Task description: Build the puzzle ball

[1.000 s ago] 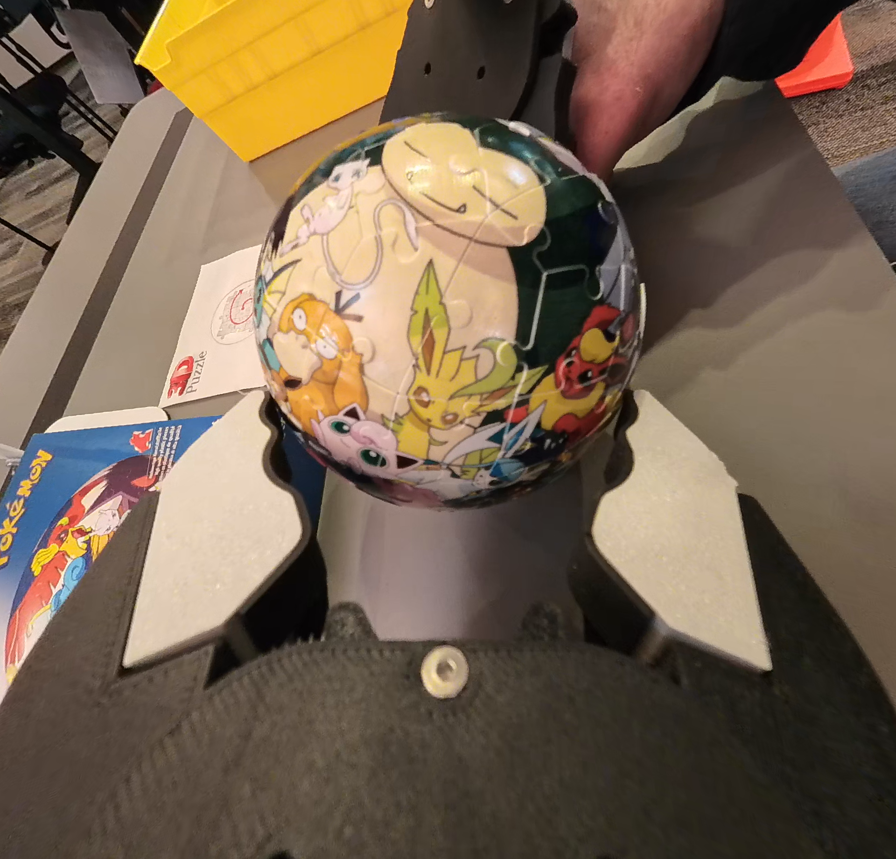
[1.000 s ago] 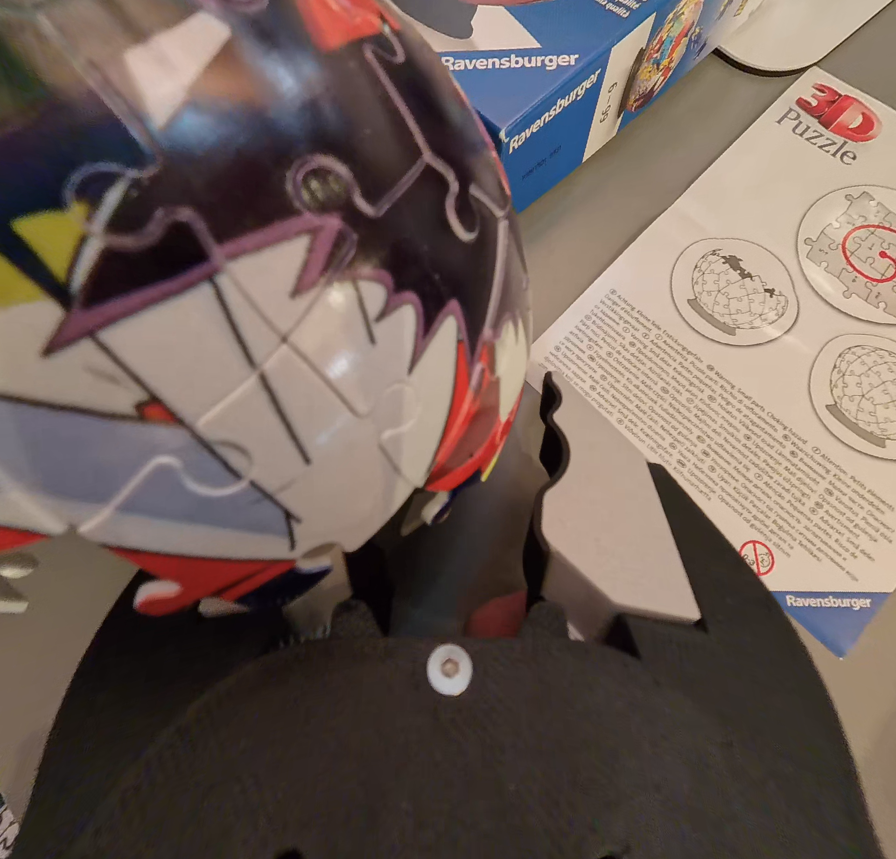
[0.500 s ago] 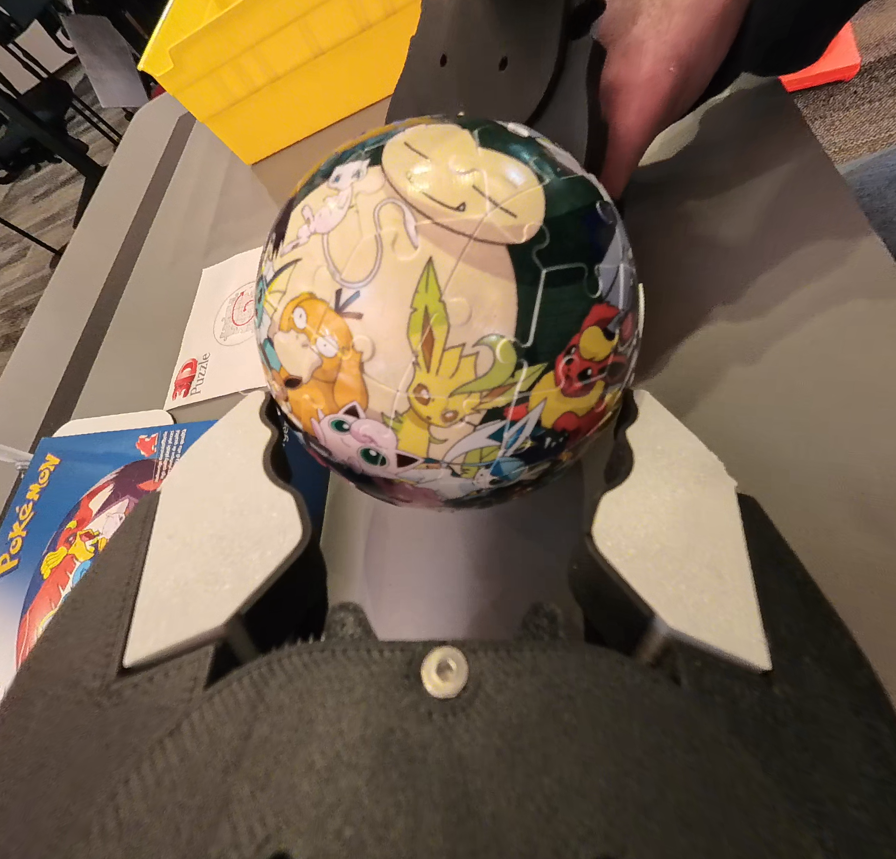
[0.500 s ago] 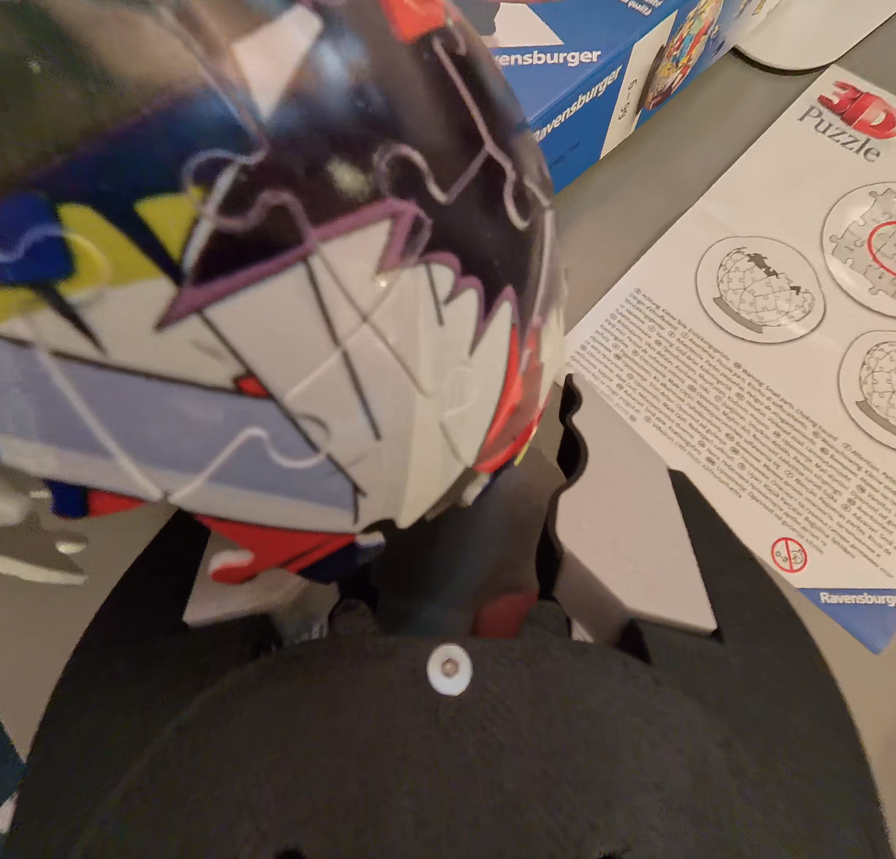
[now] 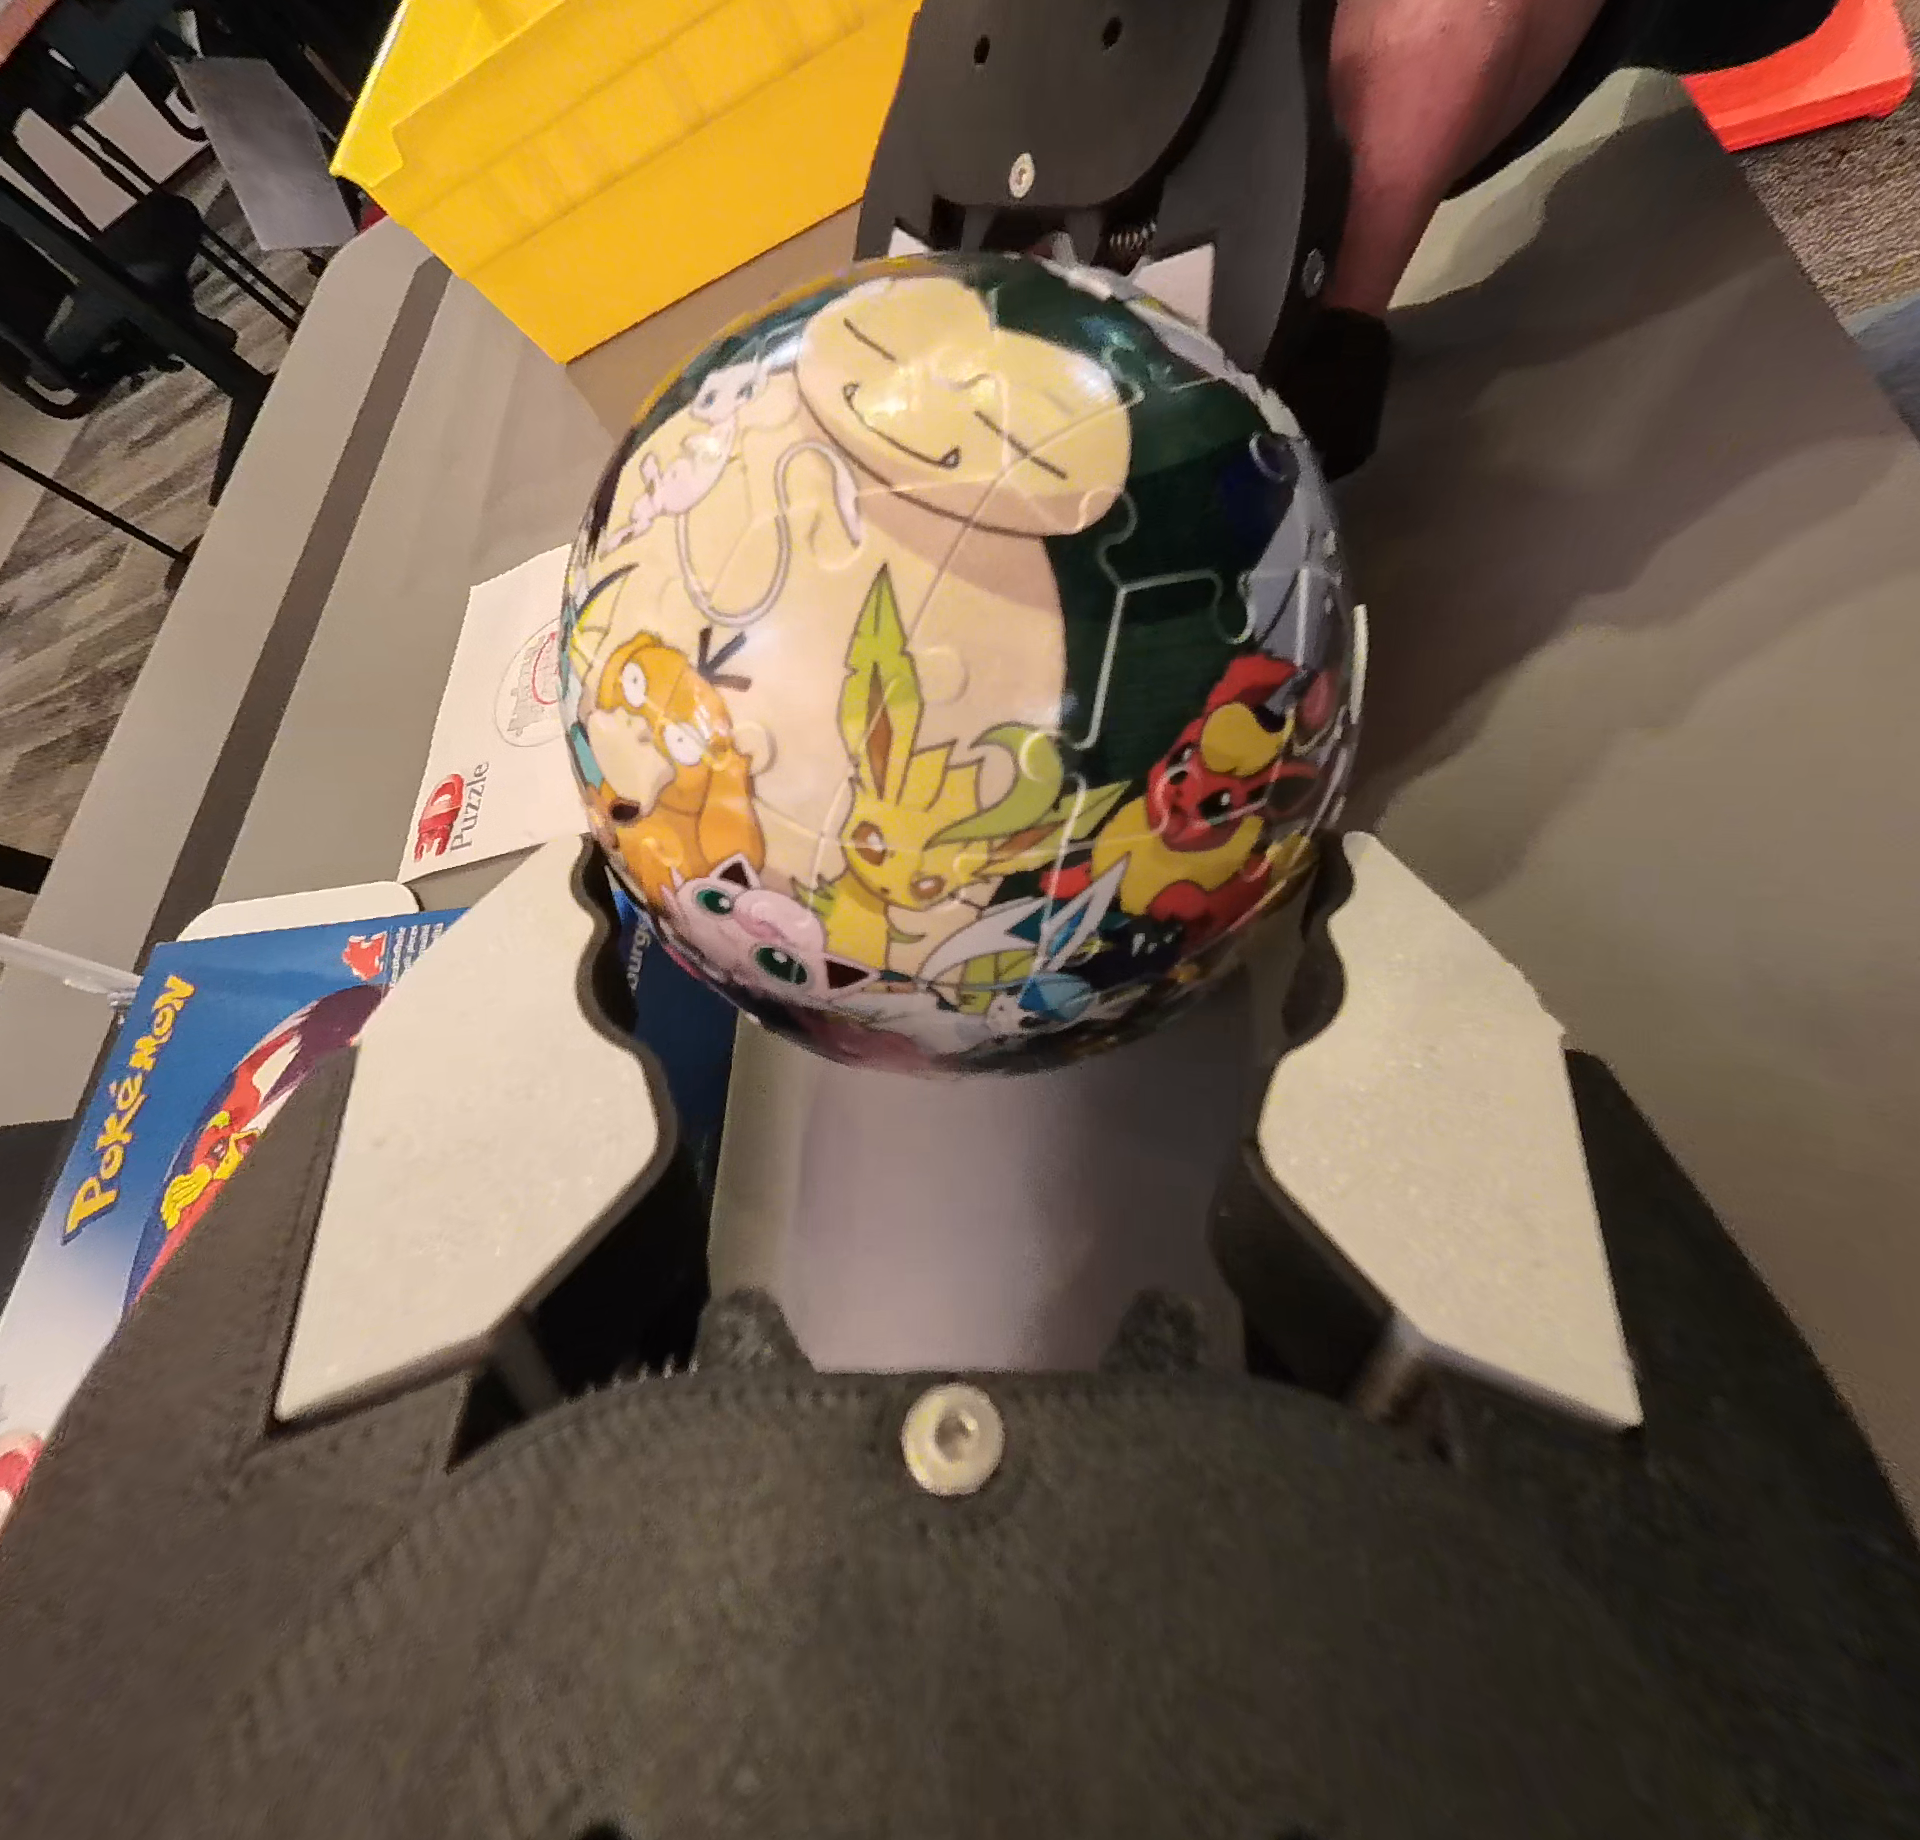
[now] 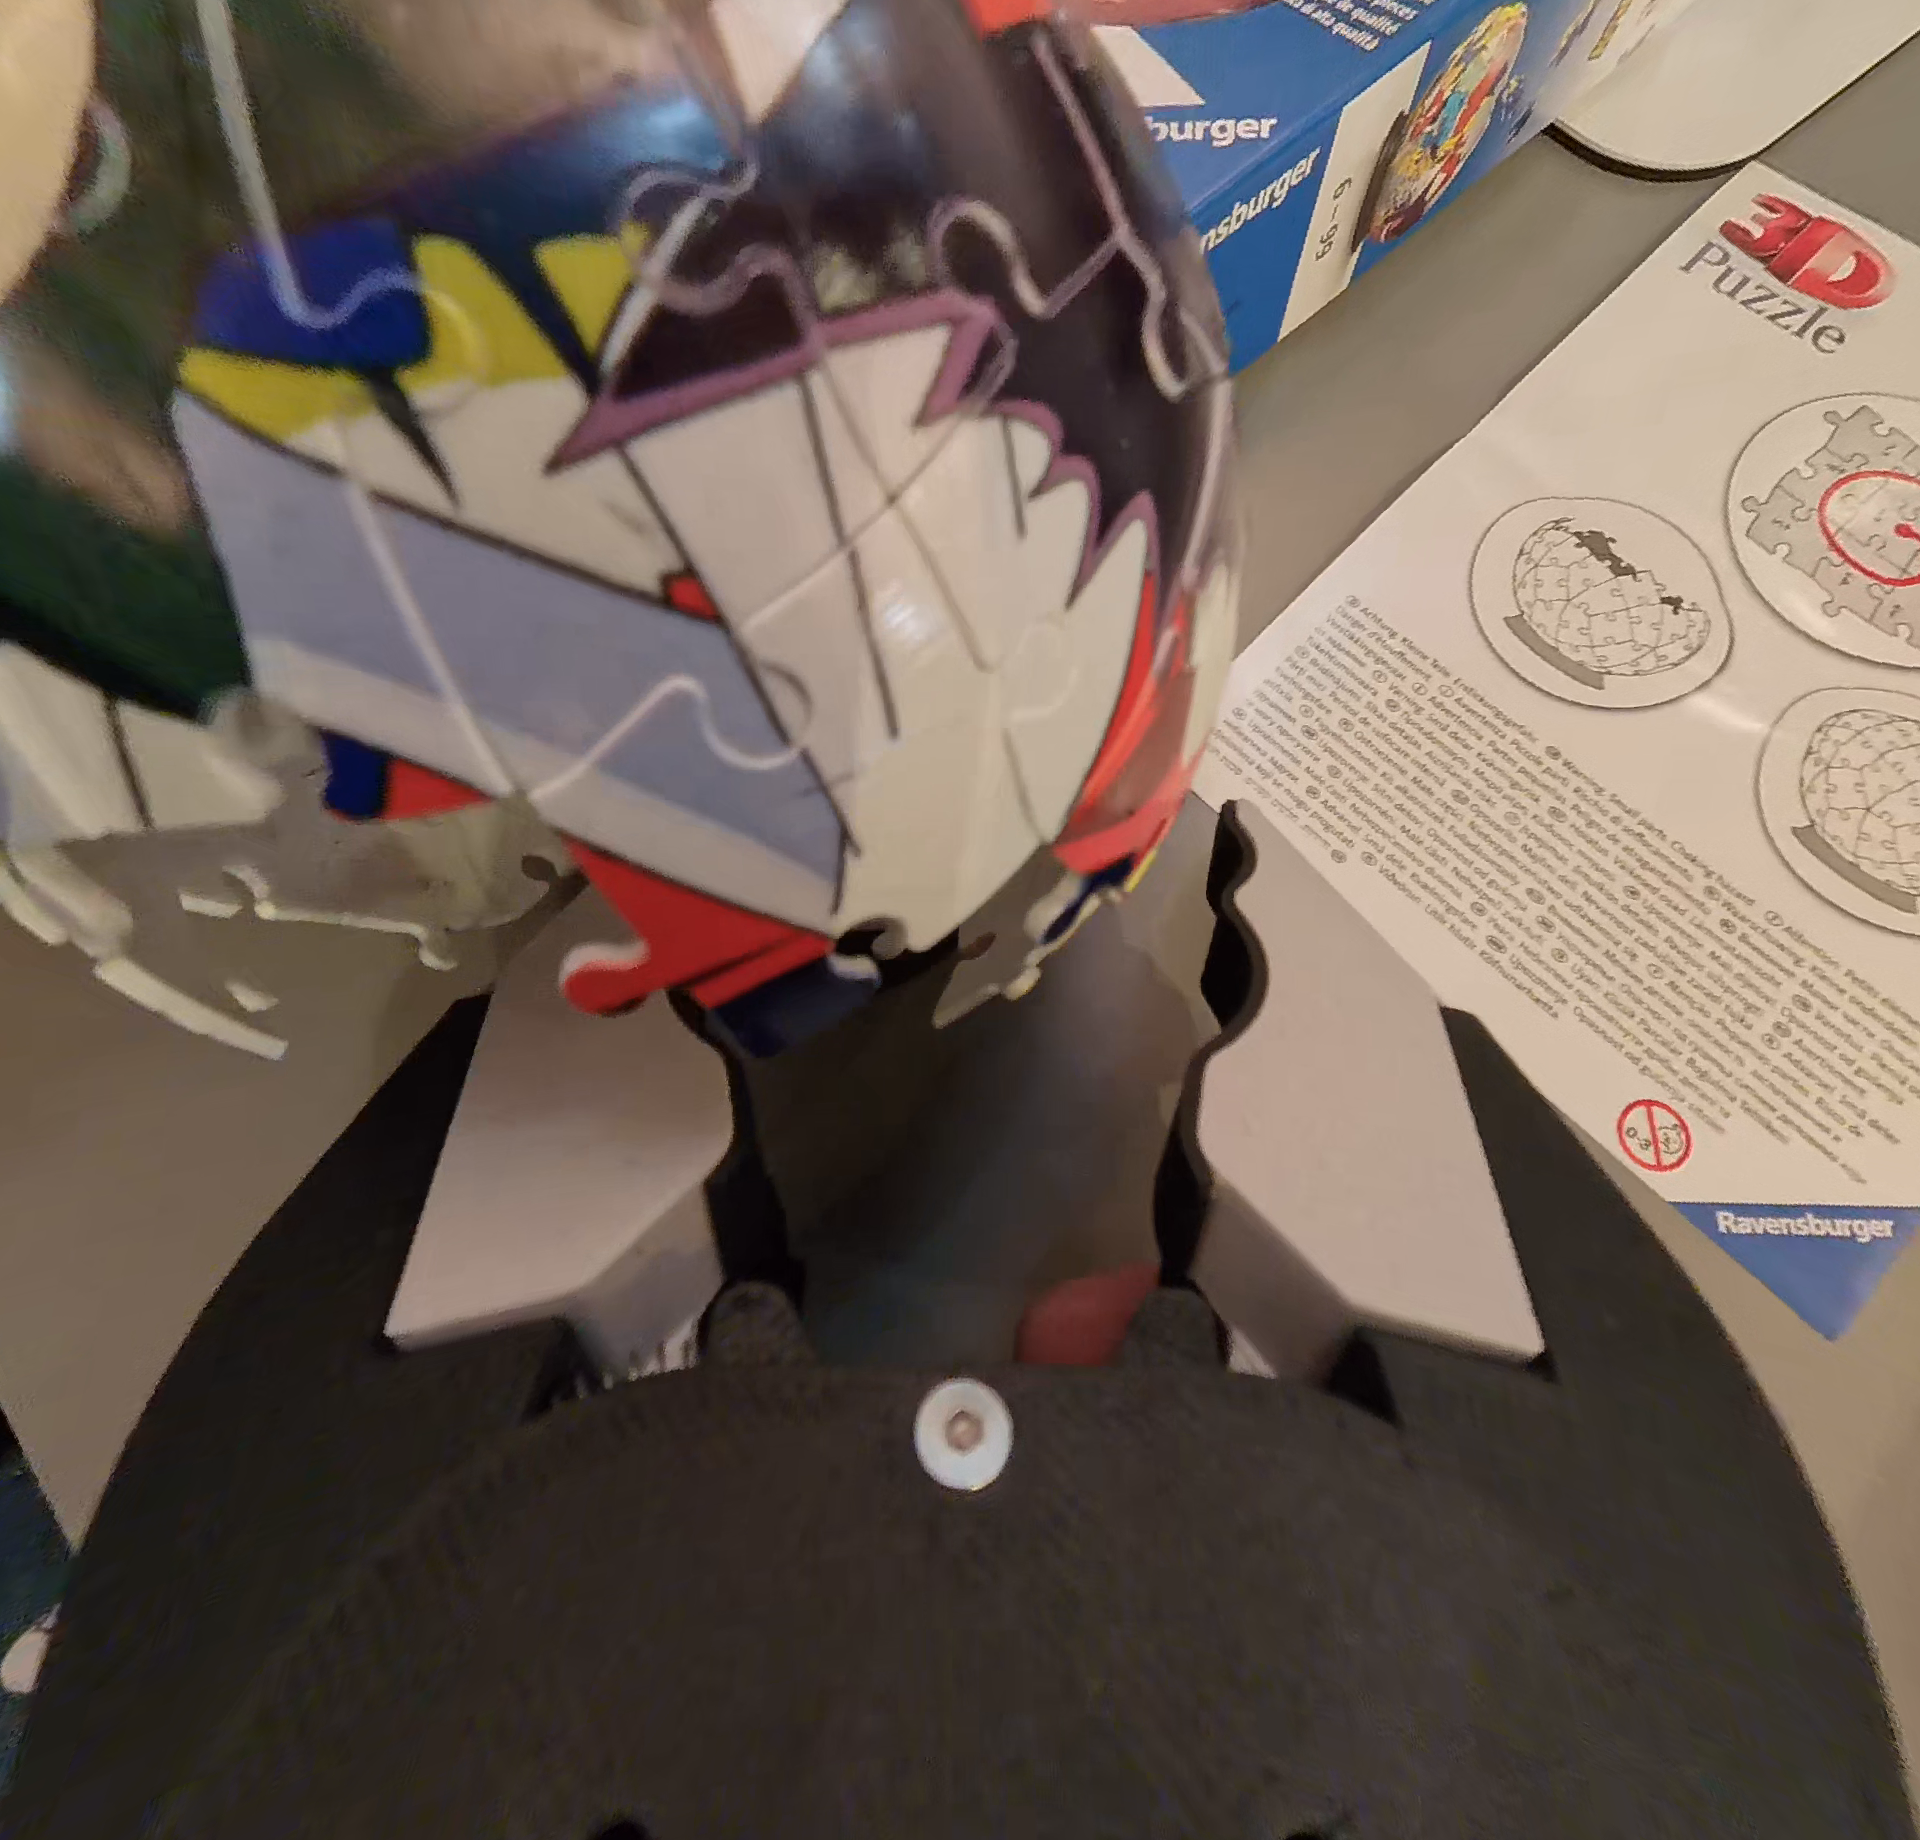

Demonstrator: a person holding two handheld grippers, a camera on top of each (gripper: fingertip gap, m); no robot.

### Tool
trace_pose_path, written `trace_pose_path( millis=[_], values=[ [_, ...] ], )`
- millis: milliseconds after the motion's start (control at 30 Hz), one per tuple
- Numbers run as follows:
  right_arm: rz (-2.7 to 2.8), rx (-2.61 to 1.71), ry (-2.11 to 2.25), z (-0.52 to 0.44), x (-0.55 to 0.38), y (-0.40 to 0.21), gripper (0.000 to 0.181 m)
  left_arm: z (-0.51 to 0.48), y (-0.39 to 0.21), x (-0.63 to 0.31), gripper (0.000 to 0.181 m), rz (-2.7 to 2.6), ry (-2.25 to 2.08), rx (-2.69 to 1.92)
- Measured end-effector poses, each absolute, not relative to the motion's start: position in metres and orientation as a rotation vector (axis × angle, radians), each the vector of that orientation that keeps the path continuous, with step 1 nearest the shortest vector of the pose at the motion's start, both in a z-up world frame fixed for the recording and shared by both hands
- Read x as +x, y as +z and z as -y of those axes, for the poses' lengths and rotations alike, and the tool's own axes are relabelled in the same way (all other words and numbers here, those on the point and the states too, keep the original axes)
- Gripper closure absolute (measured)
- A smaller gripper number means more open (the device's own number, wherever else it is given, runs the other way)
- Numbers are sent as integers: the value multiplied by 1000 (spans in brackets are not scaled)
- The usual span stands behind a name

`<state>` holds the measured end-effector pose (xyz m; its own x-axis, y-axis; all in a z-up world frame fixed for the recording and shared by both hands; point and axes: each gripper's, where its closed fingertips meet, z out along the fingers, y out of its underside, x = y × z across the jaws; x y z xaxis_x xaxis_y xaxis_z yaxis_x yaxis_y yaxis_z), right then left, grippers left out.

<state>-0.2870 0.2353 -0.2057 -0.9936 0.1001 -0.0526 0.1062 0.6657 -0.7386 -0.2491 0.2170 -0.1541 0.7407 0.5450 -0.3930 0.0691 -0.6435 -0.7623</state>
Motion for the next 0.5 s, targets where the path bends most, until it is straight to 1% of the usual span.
trace_pose_path(
  millis=[200, 333, 400, 500],
  values=[
    [-2853, 188, -1268, -236, -288, -208, 91, -214, -152, -249, 60, 481, 786, -2167],
    [-2839, 193, -1275, -236, -287, -207, 92, -216, -134, -245, 48, 550, 699, -2066],
    [-2834, 197, -1280, -236, -288, -207, 93, -218, -129, -246, 45, 568, 704, -2054],
    [-2826, 200, -1287, -237, -287, -206, 94, -219, -138, -254, 40, 650, 699, -2072]
  ],
)
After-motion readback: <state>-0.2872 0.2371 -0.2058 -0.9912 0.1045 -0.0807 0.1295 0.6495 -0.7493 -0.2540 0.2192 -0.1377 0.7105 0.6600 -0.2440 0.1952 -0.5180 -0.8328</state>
